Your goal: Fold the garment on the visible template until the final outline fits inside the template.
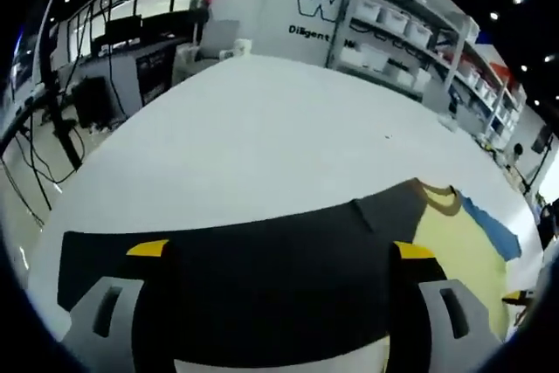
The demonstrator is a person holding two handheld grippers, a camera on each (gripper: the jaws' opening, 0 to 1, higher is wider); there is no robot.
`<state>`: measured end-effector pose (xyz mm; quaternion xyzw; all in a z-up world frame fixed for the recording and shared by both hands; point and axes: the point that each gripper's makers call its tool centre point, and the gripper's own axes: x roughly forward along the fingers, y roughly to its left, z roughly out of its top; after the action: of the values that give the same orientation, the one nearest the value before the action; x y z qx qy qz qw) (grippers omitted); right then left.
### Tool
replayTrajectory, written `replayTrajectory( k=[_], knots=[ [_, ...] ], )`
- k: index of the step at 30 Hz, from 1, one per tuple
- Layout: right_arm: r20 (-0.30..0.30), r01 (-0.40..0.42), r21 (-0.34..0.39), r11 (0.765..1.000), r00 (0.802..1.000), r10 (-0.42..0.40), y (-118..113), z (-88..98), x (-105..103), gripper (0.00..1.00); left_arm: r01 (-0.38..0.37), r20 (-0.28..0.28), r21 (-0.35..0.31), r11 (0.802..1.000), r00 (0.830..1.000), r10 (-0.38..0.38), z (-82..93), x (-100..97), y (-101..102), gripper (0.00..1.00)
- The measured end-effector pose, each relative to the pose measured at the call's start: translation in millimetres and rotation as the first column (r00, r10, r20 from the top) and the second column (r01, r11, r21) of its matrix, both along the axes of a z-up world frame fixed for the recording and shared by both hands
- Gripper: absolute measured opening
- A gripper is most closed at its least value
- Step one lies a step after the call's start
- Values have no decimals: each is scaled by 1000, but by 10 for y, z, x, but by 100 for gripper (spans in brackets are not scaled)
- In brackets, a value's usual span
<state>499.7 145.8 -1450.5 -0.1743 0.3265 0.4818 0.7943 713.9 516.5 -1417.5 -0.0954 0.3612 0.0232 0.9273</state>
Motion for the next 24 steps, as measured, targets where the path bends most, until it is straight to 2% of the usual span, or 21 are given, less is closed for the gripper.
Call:
replayTrajectory(
  k=[2, 3, 4, 7, 8, 11, 15, 17, 20, 24],
  knots=[
    [1, 1, 1, 1000, 1000, -1, 1, 0, 1, 99, -73, -77, -55, 996, 995, 69, -123, -137, 112, 99],
    [2, 1, 1, 1000, 1000, -1, 1, 0, 2, 99, -116, 16, -26, 993, 993, 116, -10, -46, 215, 97],
    [4, 2, 2, 1000, 1000, -2, 2, -1, 2, 99, -83, -55, -26, 996, 995, 82, -61, -180, 179, 98],
    [5, 8, 4, 1000, 1000, -8, 6, 6, 5, 99, -159, -45, -30, 987, 987, 157, -42, -294, 229, 99],
    [5, 8, 3, 1000, 1000, -8, 5, 5, 5, 99, -173, -24, -49, 984, 985, 172, -39, -302, 196, 99],
    [6, 8, 2, 1000, 1000, -8, 5, 1, 5, 99, -149, -42, -25, 989, 988, 148, -58, -365, 125, 99],
    [3, 7, -2, 1000, 1000, -7, 8, 2, 7, 99, -174, -28, -34, 984, 985, 173, -50, -354, 203, 99],
    [5, 6, -3, 1000, 1000, -6, 6, -1, 7, 99, -174, -46, -12, 985, 984, 173, -81, -369, 271, 99],
    [7, 10, 0, 1000, 1000, -10, 6, -2, 11, 99, -178, -43, -11, 984, 983, 177, -93, -393, 370, 98],
    [9, 13, 2, 1000, 1000, -13, 8, -2, 9, 99, -134, -47, -8, 991, 990, 133, -101, -410, 333, 97]
  ],
)
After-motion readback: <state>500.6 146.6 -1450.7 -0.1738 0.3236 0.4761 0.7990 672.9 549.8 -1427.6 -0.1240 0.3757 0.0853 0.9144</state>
